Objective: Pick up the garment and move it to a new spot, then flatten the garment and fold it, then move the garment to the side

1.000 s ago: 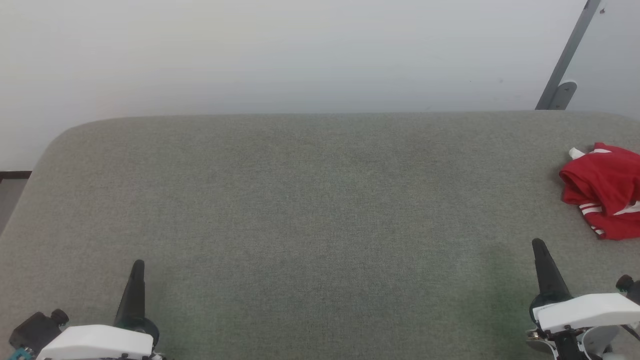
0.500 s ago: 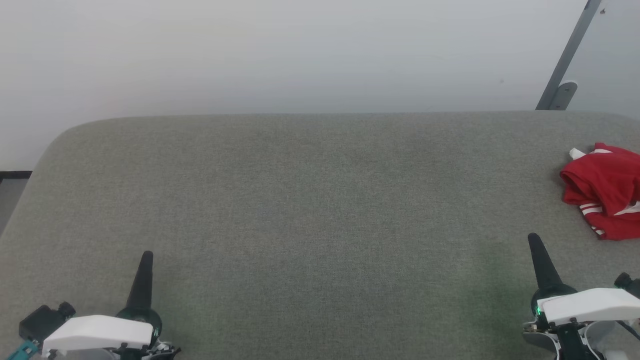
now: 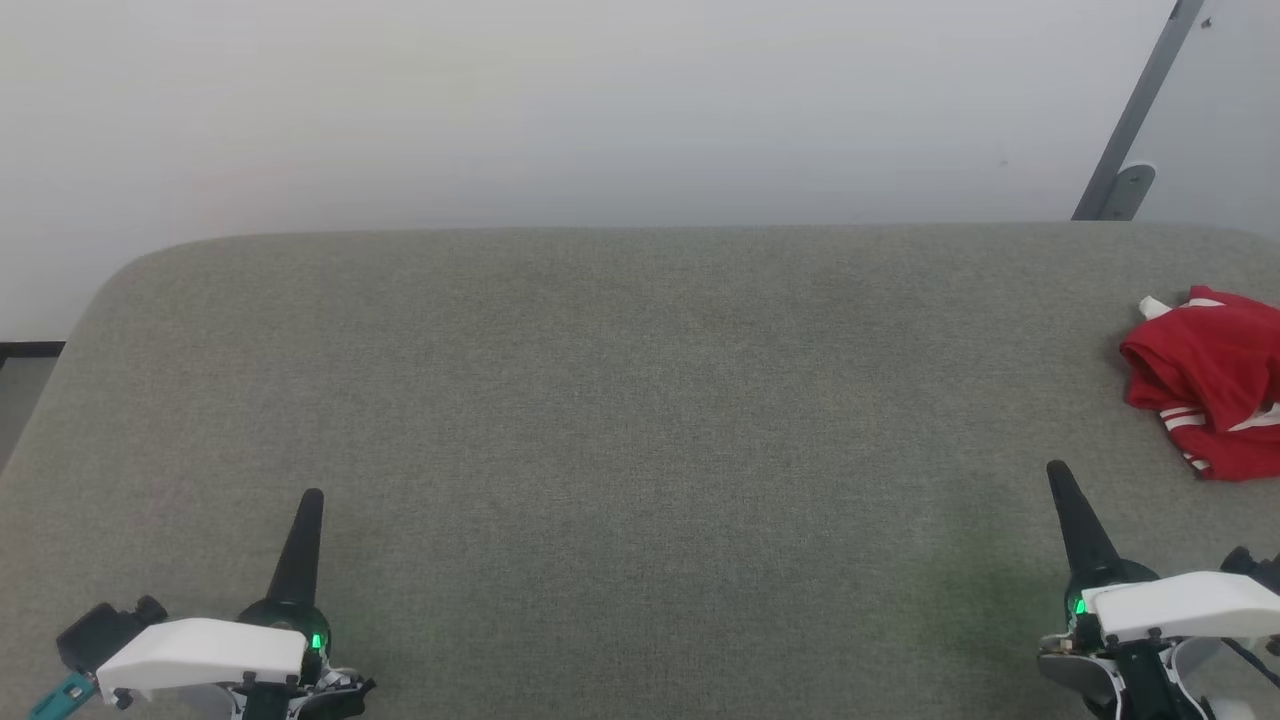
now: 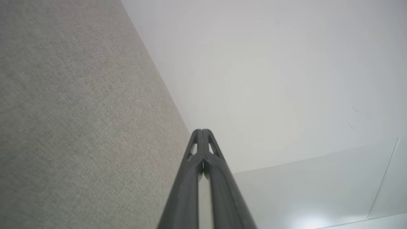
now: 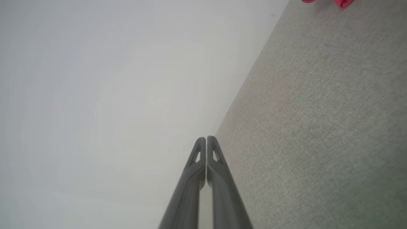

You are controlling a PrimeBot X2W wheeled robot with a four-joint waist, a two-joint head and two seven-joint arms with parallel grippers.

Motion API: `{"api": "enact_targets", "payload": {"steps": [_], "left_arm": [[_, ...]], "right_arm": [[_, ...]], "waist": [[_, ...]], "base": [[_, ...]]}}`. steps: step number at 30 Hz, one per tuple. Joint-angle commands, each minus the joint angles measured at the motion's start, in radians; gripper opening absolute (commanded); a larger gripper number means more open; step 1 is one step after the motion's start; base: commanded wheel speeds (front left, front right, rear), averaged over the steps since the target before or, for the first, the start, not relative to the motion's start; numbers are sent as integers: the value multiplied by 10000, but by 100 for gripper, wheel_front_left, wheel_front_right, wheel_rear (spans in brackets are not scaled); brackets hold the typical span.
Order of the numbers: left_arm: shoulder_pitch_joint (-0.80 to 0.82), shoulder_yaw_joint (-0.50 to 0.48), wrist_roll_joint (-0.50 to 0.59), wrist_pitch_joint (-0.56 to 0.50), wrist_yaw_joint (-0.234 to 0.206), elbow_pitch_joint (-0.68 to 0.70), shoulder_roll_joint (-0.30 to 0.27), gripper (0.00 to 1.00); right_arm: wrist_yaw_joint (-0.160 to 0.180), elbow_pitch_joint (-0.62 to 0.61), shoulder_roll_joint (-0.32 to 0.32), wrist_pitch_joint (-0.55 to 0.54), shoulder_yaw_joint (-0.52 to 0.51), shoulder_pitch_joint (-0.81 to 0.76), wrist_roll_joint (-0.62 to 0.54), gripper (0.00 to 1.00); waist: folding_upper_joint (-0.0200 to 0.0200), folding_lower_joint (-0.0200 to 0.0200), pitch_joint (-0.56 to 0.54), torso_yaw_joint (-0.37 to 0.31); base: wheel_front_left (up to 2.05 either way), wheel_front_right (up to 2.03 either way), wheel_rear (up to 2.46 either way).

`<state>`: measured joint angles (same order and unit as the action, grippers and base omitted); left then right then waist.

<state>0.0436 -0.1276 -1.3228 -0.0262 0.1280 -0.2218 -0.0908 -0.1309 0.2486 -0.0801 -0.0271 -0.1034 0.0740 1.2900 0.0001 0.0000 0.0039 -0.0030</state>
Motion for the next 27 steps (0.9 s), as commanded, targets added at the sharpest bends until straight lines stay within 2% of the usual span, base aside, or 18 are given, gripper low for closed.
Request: {"api": "enact_targets", "payload": {"steps": [1, 27], "left_arm": [[193, 11, -232, -68, 32, 31, -16, 0], [526, 93, -1967, -628, 42, -151, 261, 0]], "right_arm": [[-1, -93, 14, -59, -29, 195, 203, 0], [0, -67, 213, -611, -90, 334, 2175, 0]], "waist": [[-1, 0, 0, 1], [-1, 0, -5, 18]], "base": [[0, 0, 0], [0, 0, 0]]}}
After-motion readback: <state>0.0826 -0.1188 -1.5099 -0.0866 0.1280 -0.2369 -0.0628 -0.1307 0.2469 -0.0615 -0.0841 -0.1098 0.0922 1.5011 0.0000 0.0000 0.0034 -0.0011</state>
